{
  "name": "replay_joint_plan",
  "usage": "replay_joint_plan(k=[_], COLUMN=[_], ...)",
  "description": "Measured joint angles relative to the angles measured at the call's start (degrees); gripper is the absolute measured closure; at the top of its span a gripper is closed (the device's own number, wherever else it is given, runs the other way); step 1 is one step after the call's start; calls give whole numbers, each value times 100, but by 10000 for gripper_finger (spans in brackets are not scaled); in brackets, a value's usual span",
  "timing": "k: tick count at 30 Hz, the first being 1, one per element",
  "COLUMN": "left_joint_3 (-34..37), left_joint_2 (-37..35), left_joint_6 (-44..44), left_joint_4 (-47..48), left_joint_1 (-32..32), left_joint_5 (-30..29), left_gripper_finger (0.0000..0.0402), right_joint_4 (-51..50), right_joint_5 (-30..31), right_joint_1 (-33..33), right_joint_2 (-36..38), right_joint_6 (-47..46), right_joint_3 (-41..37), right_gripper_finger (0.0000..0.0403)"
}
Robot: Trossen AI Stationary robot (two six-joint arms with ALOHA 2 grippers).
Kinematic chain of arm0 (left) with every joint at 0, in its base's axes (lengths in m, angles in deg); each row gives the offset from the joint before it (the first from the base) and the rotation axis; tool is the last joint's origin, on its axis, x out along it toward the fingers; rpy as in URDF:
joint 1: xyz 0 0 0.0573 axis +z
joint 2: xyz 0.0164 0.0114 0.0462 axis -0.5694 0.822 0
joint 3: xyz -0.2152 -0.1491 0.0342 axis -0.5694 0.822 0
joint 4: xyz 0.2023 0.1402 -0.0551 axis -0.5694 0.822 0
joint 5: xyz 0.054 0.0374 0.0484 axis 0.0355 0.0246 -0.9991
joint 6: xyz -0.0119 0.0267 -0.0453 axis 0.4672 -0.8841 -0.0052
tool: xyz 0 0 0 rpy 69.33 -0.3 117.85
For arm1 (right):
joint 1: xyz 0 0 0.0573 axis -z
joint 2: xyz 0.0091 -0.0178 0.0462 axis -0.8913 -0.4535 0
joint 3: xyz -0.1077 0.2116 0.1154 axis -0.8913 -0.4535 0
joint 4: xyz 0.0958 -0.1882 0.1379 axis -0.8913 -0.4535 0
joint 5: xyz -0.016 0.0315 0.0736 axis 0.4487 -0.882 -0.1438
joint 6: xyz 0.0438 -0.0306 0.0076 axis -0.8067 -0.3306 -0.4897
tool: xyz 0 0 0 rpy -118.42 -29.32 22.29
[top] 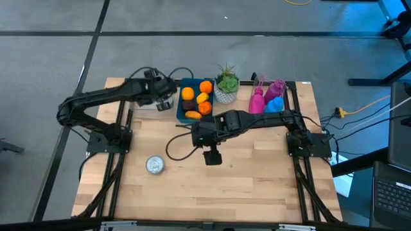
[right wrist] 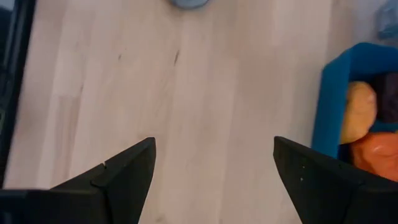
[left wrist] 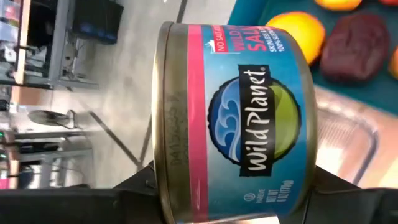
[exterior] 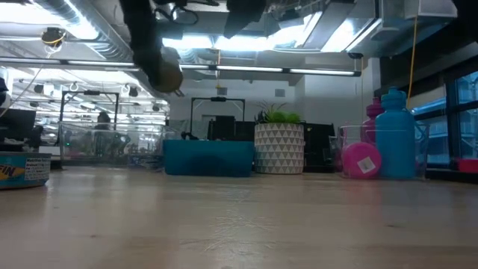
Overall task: Pick & Place Food Item
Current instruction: Stack the blue and pink tuna can on top of the blue tuna can into the left transparent bin
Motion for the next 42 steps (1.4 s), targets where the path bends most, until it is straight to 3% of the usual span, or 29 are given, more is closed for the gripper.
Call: replay_joint_plan(k=[4, 11, 14, 16, 28, 32, 42], left_joint_3=[-325, -58, 170, 325, 1449, 1651, 1908], left_joint_2=[2, 109, 111, 111, 107, 106, 249], left_joint_6=[-852, -1995, -2365, -2743, -3843, -3913, -4600], left_joint_4=[686, 2082, 1851, 1768, -377, -872, -2006], left_joint_1=[134, 214, 140, 79, 223, 601, 1259], left_joint_5=[13, -184, -736, -742, -35, 501, 892], left_gripper_finger=[231, 231, 231, 231, 231, 231, 231], right_joint_4=[-196, -356, -434, -473, -772, -800, -803], right_joint_5=[-83, -81, -79, -79, -77, -75, -75], right_joint_1=[-96, -281, -341, -381, -693, -757, -785], right_joint_2=[0, 0, 0, 0, 0, 0, -2], right_joint_6=[0, 25, 26, 28, 28, 26, 35], right_joint_3=[0, 0, 0, 0, 0, 0, 0], right_gripper_finger=[83, 83, 83, 83, 83, 83, 83])
